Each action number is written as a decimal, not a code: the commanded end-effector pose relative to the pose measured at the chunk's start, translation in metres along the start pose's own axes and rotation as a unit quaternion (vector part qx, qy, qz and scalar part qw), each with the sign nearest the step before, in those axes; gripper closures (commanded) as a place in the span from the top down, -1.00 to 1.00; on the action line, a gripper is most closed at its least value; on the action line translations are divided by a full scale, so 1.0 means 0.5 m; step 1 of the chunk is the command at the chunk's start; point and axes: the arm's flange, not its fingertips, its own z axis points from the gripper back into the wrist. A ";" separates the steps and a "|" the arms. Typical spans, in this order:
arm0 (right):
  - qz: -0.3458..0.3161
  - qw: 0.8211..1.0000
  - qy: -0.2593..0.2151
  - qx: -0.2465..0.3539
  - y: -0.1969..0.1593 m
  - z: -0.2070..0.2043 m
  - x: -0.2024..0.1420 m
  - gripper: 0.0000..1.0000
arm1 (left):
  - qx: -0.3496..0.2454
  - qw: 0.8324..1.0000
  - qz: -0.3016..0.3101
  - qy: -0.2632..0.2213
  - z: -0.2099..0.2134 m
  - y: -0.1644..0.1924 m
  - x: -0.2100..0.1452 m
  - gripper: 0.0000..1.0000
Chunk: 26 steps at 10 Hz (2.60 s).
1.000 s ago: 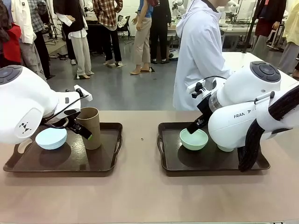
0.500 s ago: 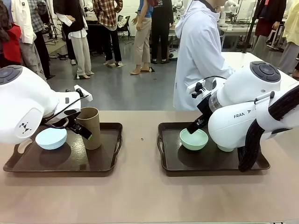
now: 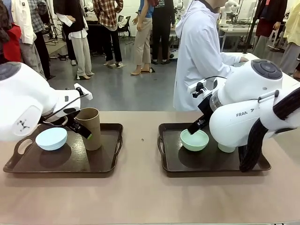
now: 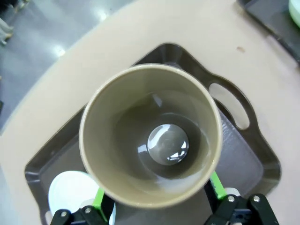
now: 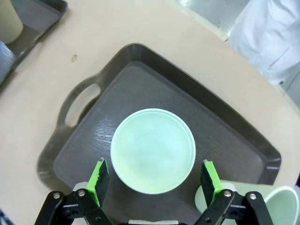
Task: Set up a tray with a mat and arrange the tableware.
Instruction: Pick up the Picnic Bowl and Reusable plastic cup from the Handle tray in front of the human's position and hold them in the air.
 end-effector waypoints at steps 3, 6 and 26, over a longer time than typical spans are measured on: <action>-0.103 0.991 0.081 0.021 0.057 0.227 -0.105 1.00 | 0.017 0.994 0.067 0.082 0.208 -0.034 -0.097 1.00; -0.155 0.973 0.170 0.002 0.066 0.274 -0.227 1.00 | -0.052 0.989 0.065 0.119 0.247 -0.064 -0.124 1.00; -0.458 0.856 -0.020 0.240 -0.455 0.324 -0.550 1.00 | -0.398 0.831 0.376 -0.093 0.183 0.280 -0.232 1.00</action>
